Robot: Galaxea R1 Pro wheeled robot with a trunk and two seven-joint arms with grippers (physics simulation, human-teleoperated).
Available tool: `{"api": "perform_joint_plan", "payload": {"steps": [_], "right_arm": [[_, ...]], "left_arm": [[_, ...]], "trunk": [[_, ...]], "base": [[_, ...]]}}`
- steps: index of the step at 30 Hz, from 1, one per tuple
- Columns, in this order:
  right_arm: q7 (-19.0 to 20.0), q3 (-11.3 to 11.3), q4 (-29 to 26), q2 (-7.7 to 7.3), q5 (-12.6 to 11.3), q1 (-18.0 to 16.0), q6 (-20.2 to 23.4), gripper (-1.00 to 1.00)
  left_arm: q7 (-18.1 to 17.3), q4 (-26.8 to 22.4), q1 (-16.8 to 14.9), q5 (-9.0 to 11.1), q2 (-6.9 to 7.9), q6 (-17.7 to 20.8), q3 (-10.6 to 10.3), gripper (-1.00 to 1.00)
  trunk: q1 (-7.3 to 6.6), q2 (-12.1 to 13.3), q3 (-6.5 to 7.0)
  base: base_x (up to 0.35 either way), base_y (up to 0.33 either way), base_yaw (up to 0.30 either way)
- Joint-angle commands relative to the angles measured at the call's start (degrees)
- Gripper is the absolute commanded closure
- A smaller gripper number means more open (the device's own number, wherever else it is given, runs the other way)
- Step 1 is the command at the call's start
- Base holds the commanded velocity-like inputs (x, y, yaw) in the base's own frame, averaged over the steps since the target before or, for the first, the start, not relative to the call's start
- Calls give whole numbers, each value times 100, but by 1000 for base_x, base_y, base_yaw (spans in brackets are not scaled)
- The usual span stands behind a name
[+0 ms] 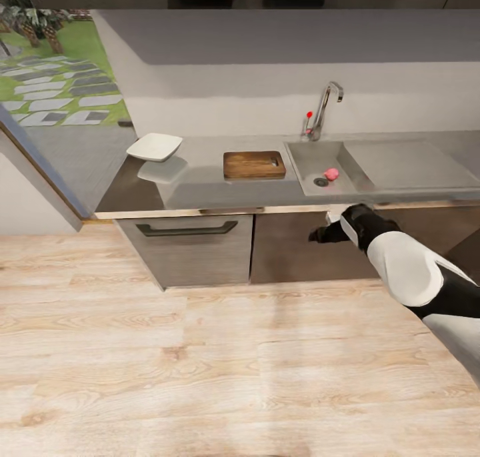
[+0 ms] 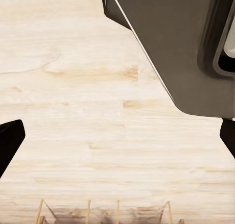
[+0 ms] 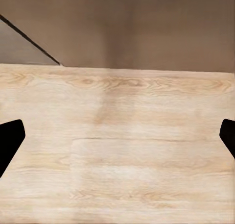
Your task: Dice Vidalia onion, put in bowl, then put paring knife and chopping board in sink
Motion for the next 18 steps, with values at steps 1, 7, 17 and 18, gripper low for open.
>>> {"api": "perform_joint_plan", "payload": {"steps": [1,7,17,18], "right_arm": [[9,-29,73,-2,61,176,-257,-100],[-50,-24,310,3,59,1304,-1635,-100],[-67,-24,371,5,55,3357,-3399,-100],[-67,-23,372,9,54,3498,-3537,-100]], "left_arm": [[15,12,-3,-3,0,-34,-4,-100],[15,11,-3,-8,-2,-34,0,-100],[15,9,-3,-12,-12,-34,0,-100],[15,8,-3,-12,-13,-34,0,-100]], "trunk": [[3,-10,-7],[3,-10,-7],[3,-10,-7],[3,-10,-7]], "base": [[0,0,0],[0,0,0],[0,0,0],[0,0,0]]}}
